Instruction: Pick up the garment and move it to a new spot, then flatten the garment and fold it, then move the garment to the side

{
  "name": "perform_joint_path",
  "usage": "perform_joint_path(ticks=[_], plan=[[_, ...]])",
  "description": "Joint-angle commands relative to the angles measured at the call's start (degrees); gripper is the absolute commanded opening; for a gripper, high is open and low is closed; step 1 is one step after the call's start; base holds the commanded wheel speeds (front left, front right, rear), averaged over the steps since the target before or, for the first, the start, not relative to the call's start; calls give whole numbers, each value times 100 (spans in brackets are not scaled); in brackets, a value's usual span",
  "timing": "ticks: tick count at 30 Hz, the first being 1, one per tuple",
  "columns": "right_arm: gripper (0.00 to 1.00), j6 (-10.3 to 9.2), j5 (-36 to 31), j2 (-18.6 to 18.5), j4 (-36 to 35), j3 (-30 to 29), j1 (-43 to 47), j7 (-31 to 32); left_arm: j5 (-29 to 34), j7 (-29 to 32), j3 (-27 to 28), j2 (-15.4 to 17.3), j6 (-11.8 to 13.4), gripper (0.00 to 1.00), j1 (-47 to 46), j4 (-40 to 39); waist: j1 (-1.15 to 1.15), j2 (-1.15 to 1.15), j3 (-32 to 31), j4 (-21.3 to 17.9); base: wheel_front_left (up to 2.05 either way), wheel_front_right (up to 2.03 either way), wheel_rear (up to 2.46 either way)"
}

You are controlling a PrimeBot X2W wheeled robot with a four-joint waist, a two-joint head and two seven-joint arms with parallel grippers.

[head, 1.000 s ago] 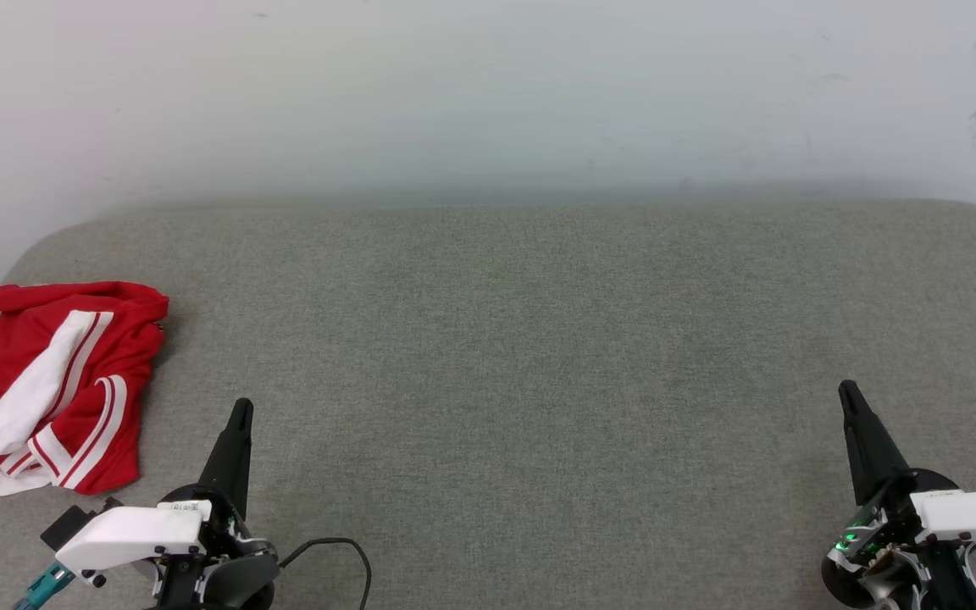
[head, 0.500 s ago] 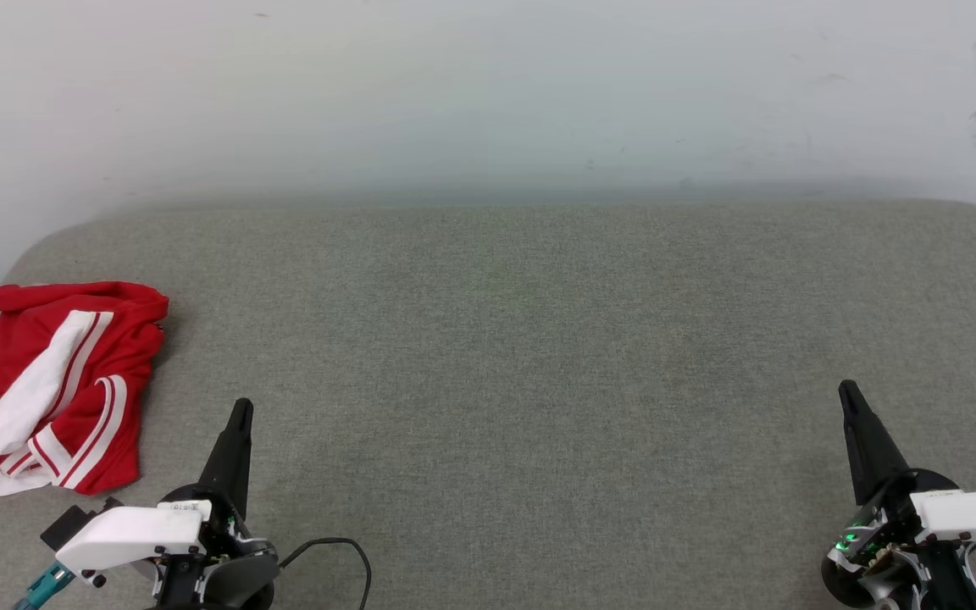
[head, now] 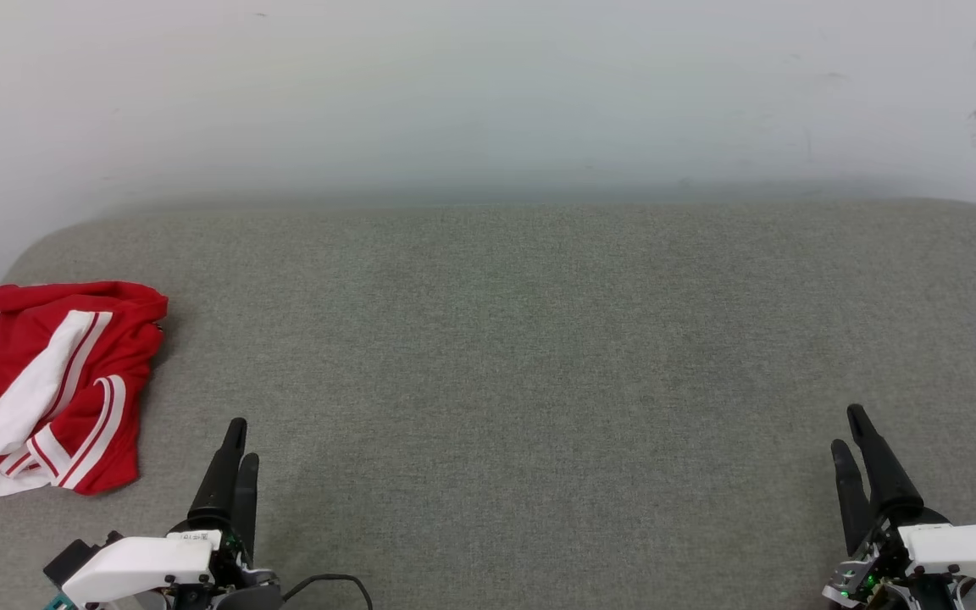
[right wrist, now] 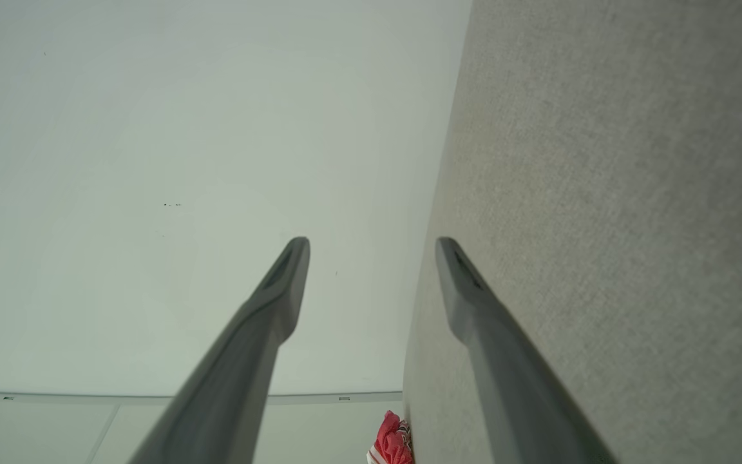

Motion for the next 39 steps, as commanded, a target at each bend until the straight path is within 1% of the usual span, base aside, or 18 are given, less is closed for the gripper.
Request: perform_joint_path(ticks=[1, 5, 9, 13, 22, 26, 34, 39], plan=[[100, 1, -161, -4, -162, 2, -73, -63, 139, -57, 32, 13, -6, 100, -72, -143, 0, 0, 2, 0, 0, 0, 0], [100, 1, -521, -4, -279, -31, -66, -173, 537, -166, 96, 14, 6, 100, -84, -242, 0, 0, 5, 2, 0, 0, 0], [100, 1, -1105, -4, -462, -26, -52, -277, 958, -270, 78, 15, 83, 100, -96, -410, 0, 0, 10, 7, 0, 0, 0], [100, 1, -1620, -4, -632, -24, -42, -377, 1403, -368, 20, 16, 195, 100, -88, -584, 0, 0, 14, 12, 0, 0, 0], [100, 1, -2799, -4, -995, 68, -3, -586, 2436, -577, -148, 19, 557, 100, -51, -907, 0, 0, 26, 13, 0, 0, 0], [100, 1, -3267, -3, -1090, 121, 20, -677, 2903, -666, -239, 20, 681, 100, -26, -1008, 0, 0, 30, 14, 0, 0, 0], [100, 1, -4131, -3, -1144, 255, 83, -837, 3760, -825, -424, 22, 814, 100, 6, -1092, 0, 0, 39, 24, 0, 0, 0], [100, 1, -4586, -3, -1180, 301, 100, -933, 4166, -922, -492, 22, 889, 100, 15, -1162, 0, 0, 44, 35, 0, 0, 0]])
